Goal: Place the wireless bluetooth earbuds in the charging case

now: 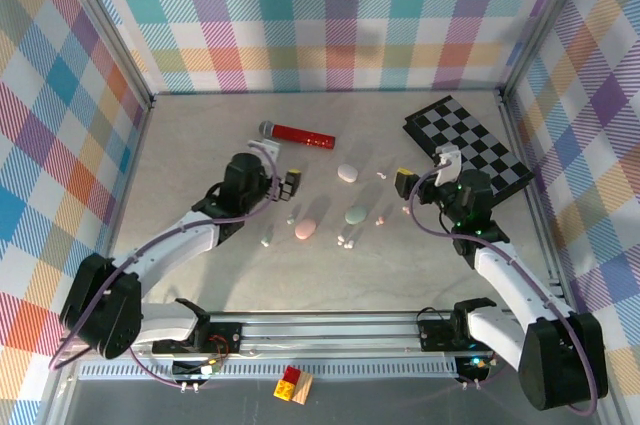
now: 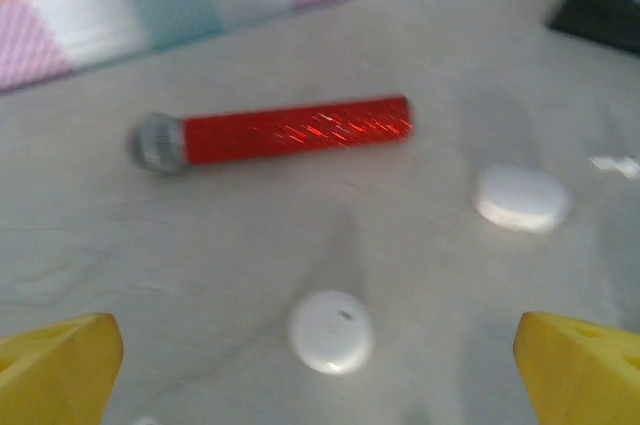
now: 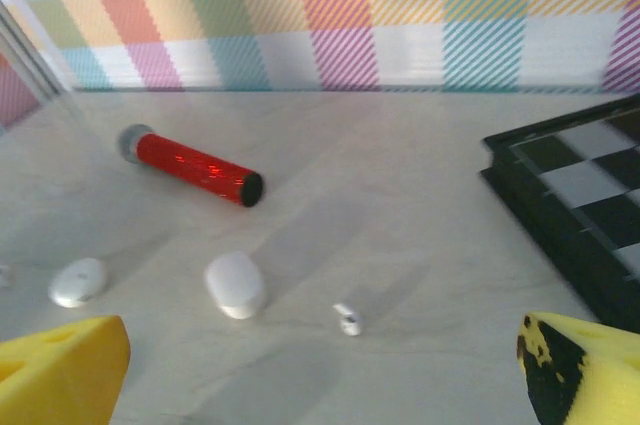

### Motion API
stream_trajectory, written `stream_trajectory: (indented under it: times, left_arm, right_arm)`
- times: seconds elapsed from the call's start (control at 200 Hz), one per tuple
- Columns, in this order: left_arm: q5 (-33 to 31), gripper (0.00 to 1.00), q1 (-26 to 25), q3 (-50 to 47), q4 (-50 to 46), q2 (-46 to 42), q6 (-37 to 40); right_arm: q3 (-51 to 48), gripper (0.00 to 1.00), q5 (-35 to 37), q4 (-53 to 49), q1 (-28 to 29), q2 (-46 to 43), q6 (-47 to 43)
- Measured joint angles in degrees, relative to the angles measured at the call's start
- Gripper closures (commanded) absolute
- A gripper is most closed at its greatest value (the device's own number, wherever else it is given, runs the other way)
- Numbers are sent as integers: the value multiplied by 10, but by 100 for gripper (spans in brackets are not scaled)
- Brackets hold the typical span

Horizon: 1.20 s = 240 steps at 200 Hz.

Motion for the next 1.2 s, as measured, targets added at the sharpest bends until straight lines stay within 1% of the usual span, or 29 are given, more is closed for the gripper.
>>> stream_trajectory:
  times: [0.1,0.155,0.255,0.34,0.415,0.48,0.54,0.6,0.65,0.755,0.855,1.045,1.2]
  left_arm:
    - [27,0,-46,38,-61,32,7]
    - [48,0,-62,56,-96,47,10]
    - [93,0,-78,89,-172,80,16]
    - [116,1,-79,104,-227,103,21]
    - [127,7,-79,114,-271,120,24]
    - [134,20,-79,122,-297,136,25]
    - [136,25,-79,124,-310,150,26]
    - [136,33,-79,125,-321,160,30]
    - [136,36,-79,125,-327,168,30]
    - [134,37,-79,125,-334,178,37]
    - [135,45,-79,125,-334,186,41]
    - [136,46,-79,126,-333,197,39]
    - [143,42,-79,127,-328,218,39]
  right_arm:
    - [-14,1,-19,7,15,5,51]
    - [-23,1,-28,9,24,14,72]
    - [-35,1,-44,8,39,35,97]
    - [-38,1,-55,4,47,46,108]
    - [-39,1,-61,3,50,48,115]
    - [-39,1,-63,4,50,48,117]
    - [-39,1,-63,3,50,48,120]
    - [-39,1,-63,3,50,48,121]
    - [-39,1,-63,3,50,48,121]
    - [-39,1,-63,1,50,48,121]
    - [-39,1,-63,1,50,50,121]
    - [-39,1,-64,0,50,56,121]
    - [-39,1,-65,0,50,56,121]
